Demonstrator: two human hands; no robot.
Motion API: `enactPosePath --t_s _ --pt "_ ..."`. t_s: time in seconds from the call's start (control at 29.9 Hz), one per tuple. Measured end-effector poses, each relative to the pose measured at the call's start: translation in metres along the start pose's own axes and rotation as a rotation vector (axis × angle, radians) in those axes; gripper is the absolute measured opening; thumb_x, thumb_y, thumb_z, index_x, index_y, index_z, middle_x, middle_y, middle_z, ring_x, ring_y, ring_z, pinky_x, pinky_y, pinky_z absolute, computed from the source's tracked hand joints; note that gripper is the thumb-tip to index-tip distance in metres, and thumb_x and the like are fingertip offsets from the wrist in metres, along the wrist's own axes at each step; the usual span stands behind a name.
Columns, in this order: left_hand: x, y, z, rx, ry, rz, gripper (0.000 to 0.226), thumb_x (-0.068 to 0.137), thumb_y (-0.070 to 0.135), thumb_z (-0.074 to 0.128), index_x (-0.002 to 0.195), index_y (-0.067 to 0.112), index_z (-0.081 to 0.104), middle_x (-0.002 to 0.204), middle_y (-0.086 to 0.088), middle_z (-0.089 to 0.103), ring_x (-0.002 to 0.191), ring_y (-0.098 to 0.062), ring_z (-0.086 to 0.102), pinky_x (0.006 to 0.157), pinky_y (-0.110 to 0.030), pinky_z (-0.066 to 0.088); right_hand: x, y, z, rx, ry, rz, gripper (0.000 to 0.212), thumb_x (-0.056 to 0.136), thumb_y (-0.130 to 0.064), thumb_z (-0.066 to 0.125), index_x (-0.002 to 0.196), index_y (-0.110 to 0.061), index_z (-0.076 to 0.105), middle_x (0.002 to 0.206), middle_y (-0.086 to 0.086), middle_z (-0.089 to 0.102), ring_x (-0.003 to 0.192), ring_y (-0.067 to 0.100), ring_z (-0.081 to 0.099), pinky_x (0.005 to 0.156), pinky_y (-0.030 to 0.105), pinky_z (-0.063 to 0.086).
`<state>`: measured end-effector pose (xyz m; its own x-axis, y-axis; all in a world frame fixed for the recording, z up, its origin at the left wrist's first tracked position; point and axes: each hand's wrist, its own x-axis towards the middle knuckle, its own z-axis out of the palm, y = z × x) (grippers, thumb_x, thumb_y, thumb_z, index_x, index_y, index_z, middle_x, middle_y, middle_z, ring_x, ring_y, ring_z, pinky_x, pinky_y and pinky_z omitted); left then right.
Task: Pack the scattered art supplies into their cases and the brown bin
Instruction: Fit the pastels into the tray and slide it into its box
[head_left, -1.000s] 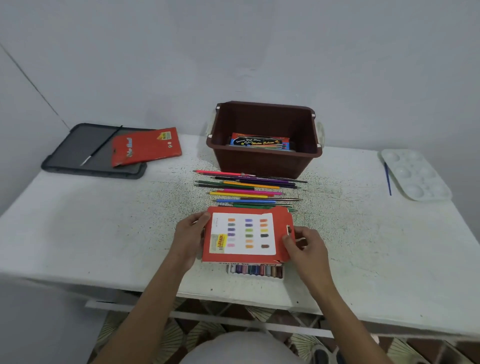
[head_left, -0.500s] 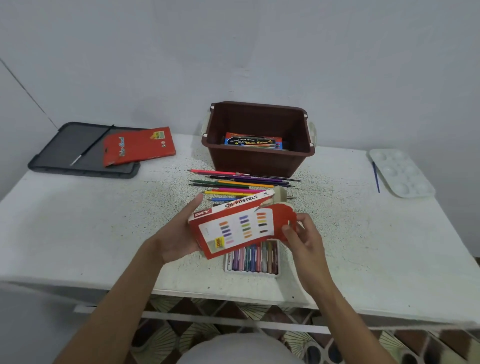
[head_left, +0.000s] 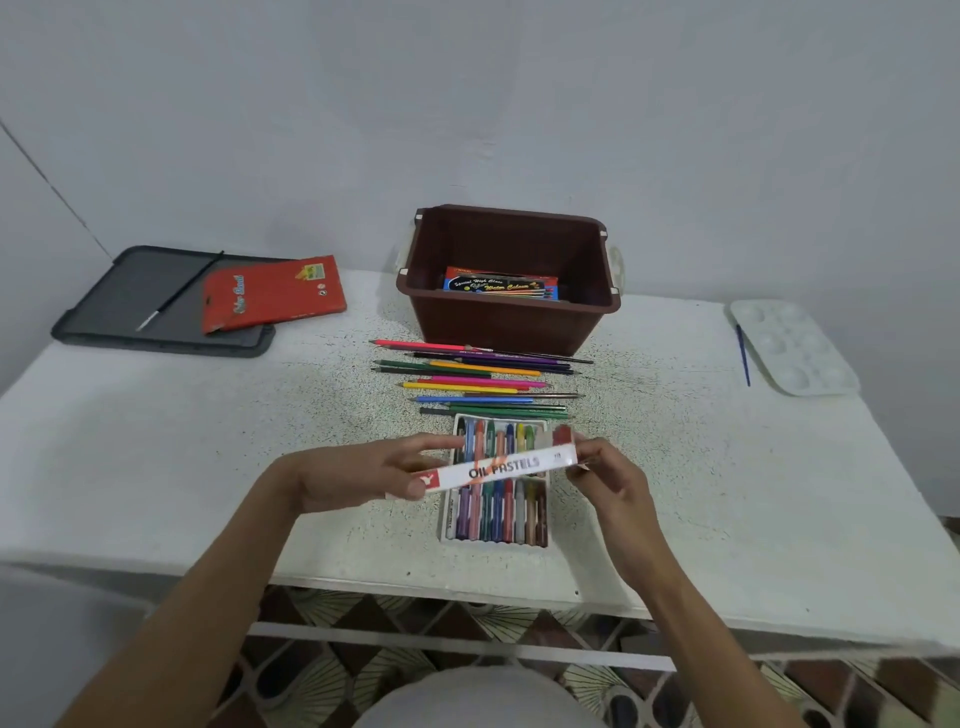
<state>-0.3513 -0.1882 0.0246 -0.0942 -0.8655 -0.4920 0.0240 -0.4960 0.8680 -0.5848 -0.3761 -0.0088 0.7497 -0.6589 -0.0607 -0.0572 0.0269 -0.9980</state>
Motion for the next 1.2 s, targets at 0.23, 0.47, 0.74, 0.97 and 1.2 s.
enactPosePath --t_s 0.23,0.47,0.74,0.97,1.2 --pt "0.003 0.008 0.01 0.547 0.196 0.002 0.106 0.065 0.043 0.086 0.144 0.054 0.016 0.144 0.011 0.025 0.125 -0.009 0.038 0.1 -0.026 0.044 0.002 -0.005 0.004 0.289 0.053 0.234 0.031 0.102 -0.009 0.039 0.104 -0.007 0.071 0.104 0.008 0.071 0.101 0.023 0.063 0.079 0.032 0.055" --pt "0.013 -0.003 0.007 1.008 0.341 0.042 0.126 0.061 0.06 0.082 0.149 0.045 -0.007 0.157 0.008 -0.006 0.144 -0.018 -0.002 0.116 -0.044 0.019 0.0 -0.006 0.013 0.121 0.04 0.27 0.018 0.099 -0.014 0.055 0.105 0.0 0.065 0.097 0.013 0.074 0.091 0.028 0.072 0.064 0.034 0.06" --pt "0.034 -0.016 0.012 1.153 0.592 0.125 0.119 0.059 0.088 0.06 0.149 0.046 -0.006 0.157 -0.001 0.009 0.142 -0.024 0.009 0.117 -0.052 0.015 -0.009 0.003 0.027 0.305 0.05 0.296 0.02 0.097 -0.006 0.054 0.114 0.001 0.063 0.107 0.018 0.071 0.101 0.033 0.069 0.074 0.045 0.061" --pt "0.042 -0.013 0.009 1.229 0.555 0.107 0.115 0.06 0.09 0.054 0.147 0.049 -0.01 0.159 0.001 0.005 0.143 -0.026 0.006 0.117 -0.051 0.011 -0.01 0.005 0.027 0.285 0.032 0.298 0.021 0.098 -0.009 0.054 0.115 -0.004 0.064 0.112 0.017 0.07 0.104 0.031 0.069 0.078 0.049 0.06" --pt "0.043 -0.013 0.0 1.253 0.53 0.07 0.117 0.057 0.094 0.051 0.147 0.05 -0.01 0.161 0.002 0.012 0.143 -0.028 0.016 0.115 -0.054 0.017 -0.002 0.003 0.026 0.391 0.015 0.352 0.036 0.105 -0.025 0.036 0.128 -0.013 0.06 0.117 0.019 0.066 0.108 0.035 0.066 0.074 0.052 0.059"
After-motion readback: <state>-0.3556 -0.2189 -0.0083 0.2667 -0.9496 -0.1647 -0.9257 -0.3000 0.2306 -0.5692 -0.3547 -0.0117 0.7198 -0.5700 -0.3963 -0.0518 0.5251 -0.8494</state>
